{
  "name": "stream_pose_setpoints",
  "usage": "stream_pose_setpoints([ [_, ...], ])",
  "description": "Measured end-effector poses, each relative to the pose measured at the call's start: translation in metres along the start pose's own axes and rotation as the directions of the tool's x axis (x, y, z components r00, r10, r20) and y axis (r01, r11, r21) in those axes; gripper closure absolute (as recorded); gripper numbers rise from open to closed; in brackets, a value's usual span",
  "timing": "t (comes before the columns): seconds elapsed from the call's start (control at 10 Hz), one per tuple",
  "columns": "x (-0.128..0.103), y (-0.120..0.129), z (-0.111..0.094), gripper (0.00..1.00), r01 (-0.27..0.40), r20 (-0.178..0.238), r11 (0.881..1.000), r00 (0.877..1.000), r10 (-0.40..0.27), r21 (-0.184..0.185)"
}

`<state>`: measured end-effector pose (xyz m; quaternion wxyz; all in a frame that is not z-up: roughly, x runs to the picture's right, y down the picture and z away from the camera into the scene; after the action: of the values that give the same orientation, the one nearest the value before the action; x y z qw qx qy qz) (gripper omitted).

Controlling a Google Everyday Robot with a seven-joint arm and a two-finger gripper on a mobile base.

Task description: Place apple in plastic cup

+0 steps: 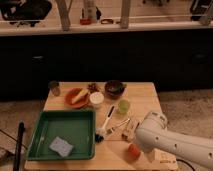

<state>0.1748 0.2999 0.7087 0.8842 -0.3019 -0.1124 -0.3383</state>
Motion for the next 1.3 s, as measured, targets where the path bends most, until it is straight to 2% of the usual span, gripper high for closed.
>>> stream_pose_setpoints([
  [0.4, 0.0, 0.001, 0.018, 0.2, 0.019, 0.046, 1.0, 0.999, -0.019, 0.001],
  [0.5, 0.001, 0.003, 0.024, 0.24, 0.017, 0.056, 1.0, 0.998, -0.017, -0.004],
  [0.7, 0.001, 0.004, 0.031, 0.46, 0.023, 0.069, 1.0, 0.997, -0.023, -0.007],
  [0.8, 0.002, 0.004, 0.031, 0.51, 0.023, 0.071, 1.0, 0.997, -0.022, -0.007],
  [0.9, 0.004, 0.004, 0.031, 0.63, 0.022, 0.075, 1.0, 0.997, -0.021, -0.005],
  [1.0, 0.005, 0.0, 0.029, 0.84, 0.023, 0.085, 1.0, 0.996, -0.022, -0.006],
  [1.1, 0.008, -0.001, 0.025, 0.95, 0.017, 0.096, 1.0, 0.995, -0.016, -0.004],
  [1.3, 0.016, -0.005, 0.016, 1.0, -0.003, 0.124, 1.0, 0.992, 0.001, 0.012],
])
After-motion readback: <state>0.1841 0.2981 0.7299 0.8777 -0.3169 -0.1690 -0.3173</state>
